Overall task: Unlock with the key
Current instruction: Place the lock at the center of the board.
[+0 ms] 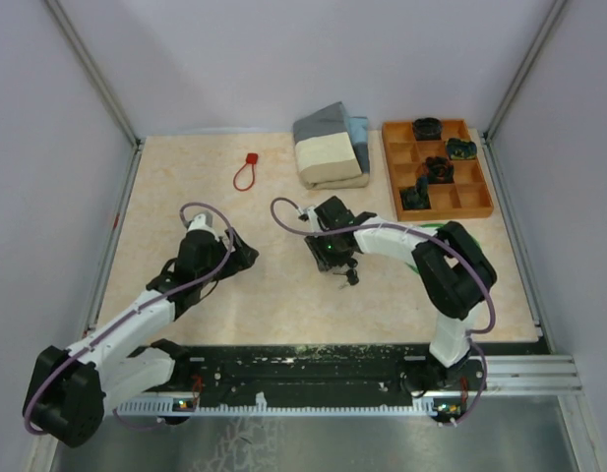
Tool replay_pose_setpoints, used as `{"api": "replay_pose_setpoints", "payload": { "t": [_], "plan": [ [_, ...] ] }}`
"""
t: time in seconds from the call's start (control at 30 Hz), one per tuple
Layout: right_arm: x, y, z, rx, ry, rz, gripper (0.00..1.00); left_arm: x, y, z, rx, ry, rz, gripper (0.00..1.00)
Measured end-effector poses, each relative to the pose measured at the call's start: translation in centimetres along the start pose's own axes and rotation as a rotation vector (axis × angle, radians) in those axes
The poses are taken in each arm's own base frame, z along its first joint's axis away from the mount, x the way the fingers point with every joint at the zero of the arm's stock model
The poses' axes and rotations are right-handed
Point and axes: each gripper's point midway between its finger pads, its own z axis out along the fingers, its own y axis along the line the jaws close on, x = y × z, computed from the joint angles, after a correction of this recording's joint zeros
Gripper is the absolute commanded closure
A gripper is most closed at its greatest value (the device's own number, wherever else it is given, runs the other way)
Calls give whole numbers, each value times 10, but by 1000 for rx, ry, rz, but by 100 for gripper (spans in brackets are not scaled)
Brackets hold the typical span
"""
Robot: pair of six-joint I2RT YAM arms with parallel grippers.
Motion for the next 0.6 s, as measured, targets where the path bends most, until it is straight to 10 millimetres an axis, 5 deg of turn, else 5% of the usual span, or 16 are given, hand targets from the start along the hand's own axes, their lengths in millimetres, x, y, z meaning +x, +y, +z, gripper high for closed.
{"api": "replay_pose_setpoints", "payload": {
  "t": [0.4, 0.6],
  "plan": [
    [-72, -97, 14, 238, -114, -31, 58, -11, 28, 4, -78, -9, -54, 8],
    [-60, -89, -10, 206, -127, -20, 42, -8, 30, 6, -79, 10, -59, 7]
  ]
}}
